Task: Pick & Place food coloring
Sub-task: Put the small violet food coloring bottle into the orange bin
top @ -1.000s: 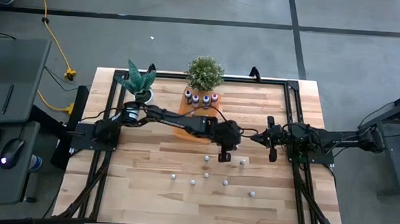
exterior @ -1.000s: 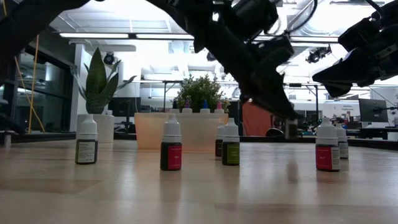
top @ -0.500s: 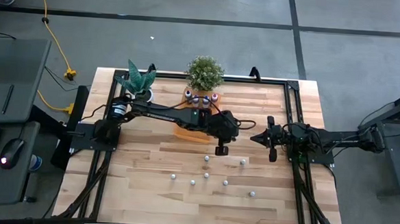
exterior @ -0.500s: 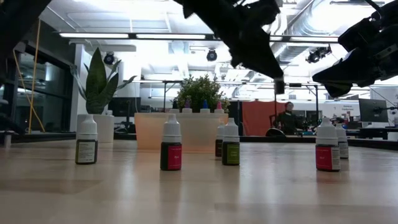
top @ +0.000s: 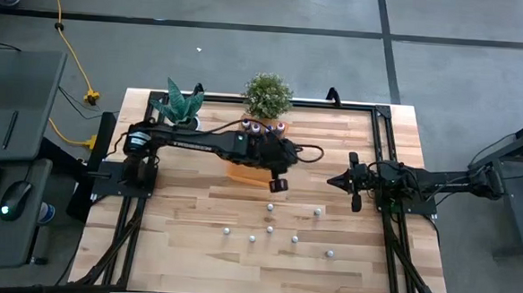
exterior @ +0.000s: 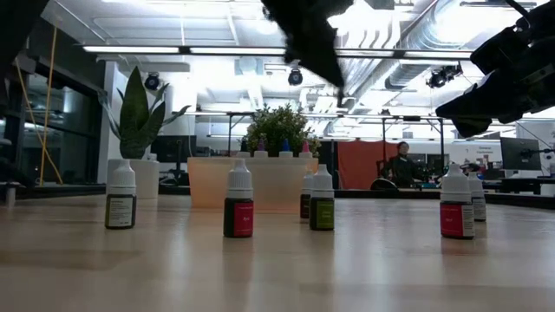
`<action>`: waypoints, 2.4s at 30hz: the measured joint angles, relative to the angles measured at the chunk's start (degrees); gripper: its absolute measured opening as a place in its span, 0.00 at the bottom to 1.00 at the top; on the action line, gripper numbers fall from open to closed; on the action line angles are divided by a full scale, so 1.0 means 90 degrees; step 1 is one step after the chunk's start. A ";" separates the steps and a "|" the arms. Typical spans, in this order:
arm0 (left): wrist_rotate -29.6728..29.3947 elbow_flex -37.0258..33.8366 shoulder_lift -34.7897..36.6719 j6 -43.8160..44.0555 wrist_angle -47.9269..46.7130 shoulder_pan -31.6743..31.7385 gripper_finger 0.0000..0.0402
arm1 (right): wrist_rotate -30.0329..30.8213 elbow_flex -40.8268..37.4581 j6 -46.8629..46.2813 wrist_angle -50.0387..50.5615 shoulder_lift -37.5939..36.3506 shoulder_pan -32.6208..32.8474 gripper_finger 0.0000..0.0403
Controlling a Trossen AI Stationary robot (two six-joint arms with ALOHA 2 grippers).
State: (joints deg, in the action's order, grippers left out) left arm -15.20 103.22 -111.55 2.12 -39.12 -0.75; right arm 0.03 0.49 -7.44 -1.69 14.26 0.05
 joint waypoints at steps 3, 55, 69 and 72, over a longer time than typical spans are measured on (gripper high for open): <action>-0.0215 -0.0005 0.0171 0.0517 -0.0374 0.0000 0.08 | -0.0005 0.0000 0.0000 0.0000 -0.0005 -0.0001 0.00; -0.1254 -0.5331 0.1668 0.3399 0.2808 0.0848 0.12 | 0.0001 0.0000 0.0000 -0.0011 0.0255 -0.0001 0.00; -0.1442 -0.5331 0.1356 0.3409 0.3047 0.0846 0.12 | 0.0000 0.0001 0.0000 -0.0016 0.0247 -0.0002 0.00; -0.1473 -0.5331 0.1356 0.3411 0.3064 0.0847 0.12 | 0.0001 0.0001 0.0000 -0.0017 0.0247 -0.0002 0.00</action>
State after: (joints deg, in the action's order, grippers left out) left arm -28.46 55.24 -99.35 32.81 -11.55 6.87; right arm 0.04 0.50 -7.44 -1.85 16.49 0.04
